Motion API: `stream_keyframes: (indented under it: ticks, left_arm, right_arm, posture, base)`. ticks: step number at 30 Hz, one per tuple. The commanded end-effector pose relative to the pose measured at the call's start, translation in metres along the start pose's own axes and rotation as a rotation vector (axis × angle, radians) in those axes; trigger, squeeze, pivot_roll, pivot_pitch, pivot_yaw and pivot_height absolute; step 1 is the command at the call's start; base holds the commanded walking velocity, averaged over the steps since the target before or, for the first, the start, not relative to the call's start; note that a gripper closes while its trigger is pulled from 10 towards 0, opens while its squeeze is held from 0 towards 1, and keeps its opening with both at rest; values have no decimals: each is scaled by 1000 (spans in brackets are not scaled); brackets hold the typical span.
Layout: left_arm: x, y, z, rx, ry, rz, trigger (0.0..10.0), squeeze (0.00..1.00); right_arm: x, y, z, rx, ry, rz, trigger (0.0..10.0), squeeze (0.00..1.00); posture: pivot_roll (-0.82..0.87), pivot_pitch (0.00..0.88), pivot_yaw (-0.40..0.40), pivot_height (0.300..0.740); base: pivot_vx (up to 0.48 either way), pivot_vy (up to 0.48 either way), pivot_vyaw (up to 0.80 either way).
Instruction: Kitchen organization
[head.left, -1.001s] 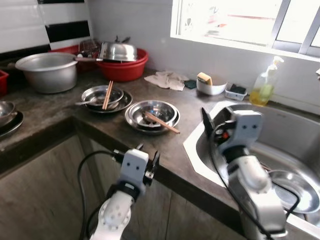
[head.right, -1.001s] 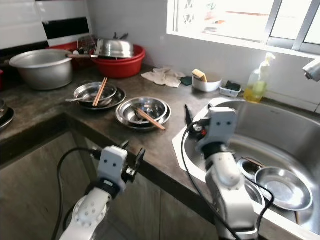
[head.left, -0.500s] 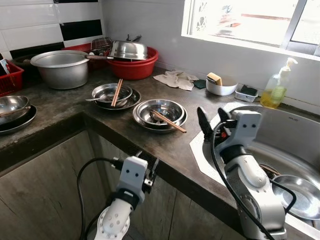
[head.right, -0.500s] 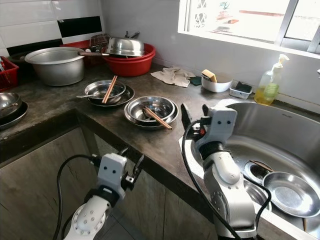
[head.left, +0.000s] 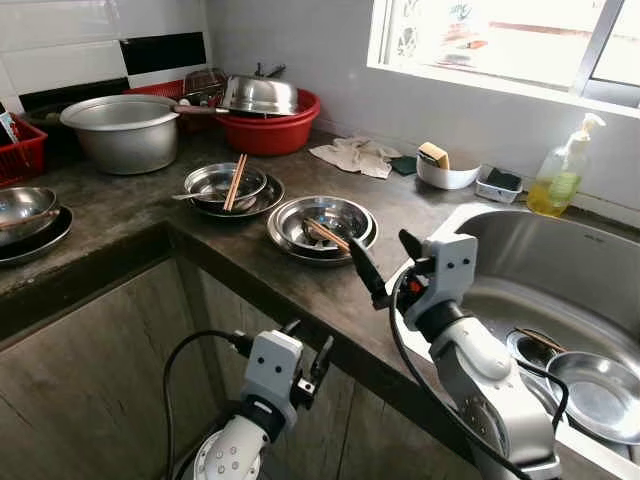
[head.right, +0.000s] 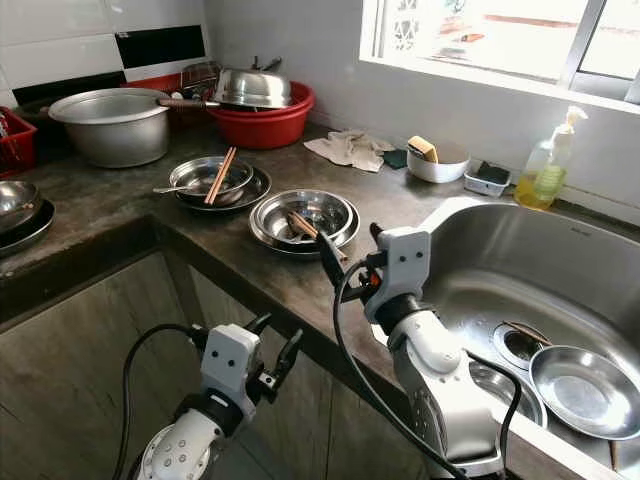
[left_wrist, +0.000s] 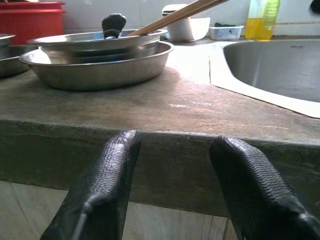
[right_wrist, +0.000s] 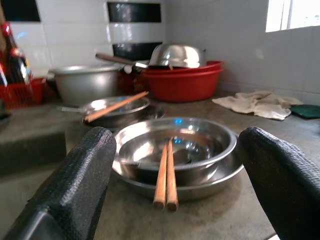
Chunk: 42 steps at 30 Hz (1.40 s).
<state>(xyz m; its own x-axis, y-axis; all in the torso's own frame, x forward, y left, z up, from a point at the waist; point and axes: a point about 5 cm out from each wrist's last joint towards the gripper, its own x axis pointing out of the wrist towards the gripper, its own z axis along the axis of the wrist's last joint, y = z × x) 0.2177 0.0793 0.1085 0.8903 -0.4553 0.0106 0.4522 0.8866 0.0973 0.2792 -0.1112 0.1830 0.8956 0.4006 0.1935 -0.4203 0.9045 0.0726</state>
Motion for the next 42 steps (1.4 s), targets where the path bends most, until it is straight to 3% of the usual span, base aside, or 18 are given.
stream_keyframes:
  ticks: [1, 19, 42]
  left_arm:
    - [0, -1, 4, -7, -28, -10, 10000, 0]
    - [-1, -3, 5, -11, -41, -21, 10000, 0]
    - [-1, -4, 7, -11, -49, -20, 10000, 0]
  right_arm:
    - [1, 0, -4, -10, 7, 12, 10000, 0]
    - [11, -3, -14, -39, 30, 11, 10000, 0]
    - [30, -4, -17, -9, 22, -4, 10000, 0]
  posture:
    - [9, 0, -61, 740]
    - [12, 0, -65, 740]
    - [15, 0, -70, 740]
  base:
    - [0, 0, 0]
    - [0, 0, 0]
    - [0, 0, 0]
